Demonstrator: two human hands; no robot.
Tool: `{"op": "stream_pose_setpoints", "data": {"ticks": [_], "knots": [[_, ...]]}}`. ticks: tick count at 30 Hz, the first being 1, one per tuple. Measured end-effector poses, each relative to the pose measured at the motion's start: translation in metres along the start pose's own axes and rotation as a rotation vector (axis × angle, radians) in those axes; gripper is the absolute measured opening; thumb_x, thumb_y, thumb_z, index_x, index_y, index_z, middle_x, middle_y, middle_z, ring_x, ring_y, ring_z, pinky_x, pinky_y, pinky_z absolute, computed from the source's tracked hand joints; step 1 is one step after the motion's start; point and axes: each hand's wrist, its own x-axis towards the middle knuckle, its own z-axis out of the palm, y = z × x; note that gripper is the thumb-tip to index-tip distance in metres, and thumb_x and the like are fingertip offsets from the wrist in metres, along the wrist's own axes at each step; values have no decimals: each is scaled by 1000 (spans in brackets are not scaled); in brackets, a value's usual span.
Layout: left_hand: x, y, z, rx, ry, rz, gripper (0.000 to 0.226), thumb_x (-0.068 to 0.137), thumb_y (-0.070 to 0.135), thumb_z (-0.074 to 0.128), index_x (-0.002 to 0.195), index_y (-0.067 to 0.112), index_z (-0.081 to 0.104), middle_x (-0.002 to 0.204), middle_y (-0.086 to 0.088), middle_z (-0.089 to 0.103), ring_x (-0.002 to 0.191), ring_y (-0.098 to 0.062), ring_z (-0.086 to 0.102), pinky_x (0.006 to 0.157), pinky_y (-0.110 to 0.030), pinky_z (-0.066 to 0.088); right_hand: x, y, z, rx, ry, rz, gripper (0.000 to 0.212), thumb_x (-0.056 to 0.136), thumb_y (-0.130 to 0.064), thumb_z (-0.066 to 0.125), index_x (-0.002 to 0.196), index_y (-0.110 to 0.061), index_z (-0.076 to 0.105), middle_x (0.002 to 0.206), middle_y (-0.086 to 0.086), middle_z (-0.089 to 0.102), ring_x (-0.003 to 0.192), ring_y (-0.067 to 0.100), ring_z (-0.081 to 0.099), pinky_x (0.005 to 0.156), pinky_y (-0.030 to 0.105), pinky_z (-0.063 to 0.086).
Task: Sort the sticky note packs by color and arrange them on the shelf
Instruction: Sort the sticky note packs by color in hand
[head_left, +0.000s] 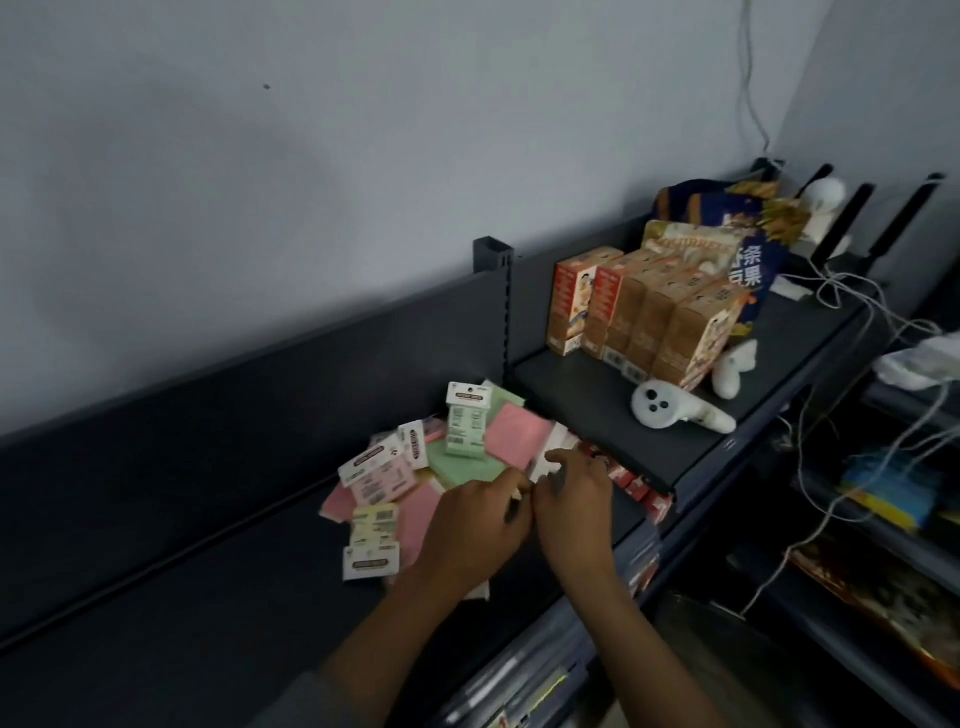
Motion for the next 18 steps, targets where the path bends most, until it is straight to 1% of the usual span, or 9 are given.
{"op": "stream_pose_setpoints", "data": {"ticks": [3, 4, 7, 9, 10, 12, 15, 17, 18], "knots": [[18, 6, 11, 27, -26, -4, 11, 97, 33, 54, 92, 24, 59, 68, 7, 62, 58, -8, 56, 54, -32, 46, 15, 12, -6, 42, -8, 58, 36, 92, -7, 59, 128, -4, 58, 130, 19, 52, 120, 28, 48, 93, 22, 33], [23, 5, 14, 34, -31, -10, 11, 97, 32, 55, 91, 23, 58, 68, 8, 62, 58, -8, 55, 54, -31, 45, 20, 14, -5, 55, -12, 80, 38, 93, -9, 60, 130, -4, 56, 133, 18, 50, 123, 28, 47, 97, 22, 34], [41, -3, 20, 46, -46, -43, 15, 96, 31, 55, 83, 23, 55, 68, 7, 60, 59, -11, 55, 55, -34, 48, 35, 17, 3, 92, -7, 129, 42, 94, -15, 63, 133, -3, 53, 135, 17, 49, 124, 29, 48, 104, 29, 38], [57, -10, 24, 65, -52, -36, 17, 95, 29, 55, 79, 24, 51, 68, 8, 54, 60, -12, 53, 55, -37, 48, 44, 20, 11, 90, -8, 156, 43, 94, -18, 65, 133, -4, 53, 134, 17, 50, 120, 29, 52, 103, 34, 43], [64, -12, 26, 69, -64, -32, 13, 95, 28, 55, 82, 25, 53, 71, 10, 52, 64, -11, 51, 57, -34, 47, 47, 22, 14, 89, -11, 173, 43, 94, -19, 65, 132, -5, 53, 133, 16, 50, 117, 30, 54, 101, 35, 45], [76, -15, 27, 73, -85, -14, 6, 94, 28, 57, 96, 23, 60, 84, 10, 53, 78, -10, 51, 63, -28, 44, 51, 25, 18, 71, -24, 196, 41, 94, -20, 65, 131, -6, 55, 131, 15, 51, 111, 29, 57, 94, 30, 46], [93, -23, 31, 70, -95, 37, 18, 93, 30, 61, 109, 24, 63, 103, 8, 57, 97, -11, 52, 74, -28, 47, 61, 27, 19, 46, -38, 207, 40, 94, -22, 64, 129, -7, 56, 131, 13, 52, 109, 25, 57, 88, 26, 44], [107, -26, 32, 69, -106, 59, 22, 92, 27, 62, 114, 25, 63, 108, 7, 55, 102, -12, 50, 79, -30, 47, 71, 29, 19, 29, -24, 204, 44, 93, -22, 66, 133, -7, 54, 133, 12, 50, 114, 27, 55, 89, 23, 40], [113, -28, 33, 74, -100, 66, 23, 92, 26, 62, 114, 25, 64, 108, 6, 54, 102, -13, 50, 78, -30, 46, 75, 31, 20, 8, -18, 203, 45, 93, -22, 67, 133, -6, 54, 133, 14, 51, 116, 28, 55, 88, 23, 38]]}}
